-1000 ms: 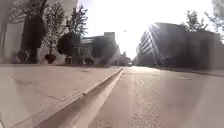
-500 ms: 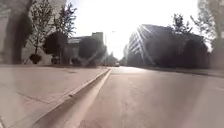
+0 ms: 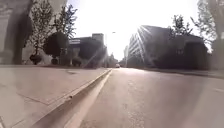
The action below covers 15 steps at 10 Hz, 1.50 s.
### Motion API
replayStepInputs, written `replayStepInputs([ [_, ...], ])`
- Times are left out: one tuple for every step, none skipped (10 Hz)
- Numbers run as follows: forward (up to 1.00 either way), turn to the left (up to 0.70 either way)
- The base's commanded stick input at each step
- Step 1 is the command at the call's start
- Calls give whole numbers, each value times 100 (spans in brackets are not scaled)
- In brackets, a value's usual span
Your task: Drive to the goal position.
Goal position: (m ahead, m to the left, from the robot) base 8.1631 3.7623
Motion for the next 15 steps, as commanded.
replayStepInputs([
  [45,0],
  [45,0],
  [45,0],
  [45,0],
  [45,0],
  [45,0],
  [45,0],
  [45,0],
  [45,0],
  [45,0],
  [45,0],
  [45,0],
  [45,0],
  [45,0],
  [45,0],
])
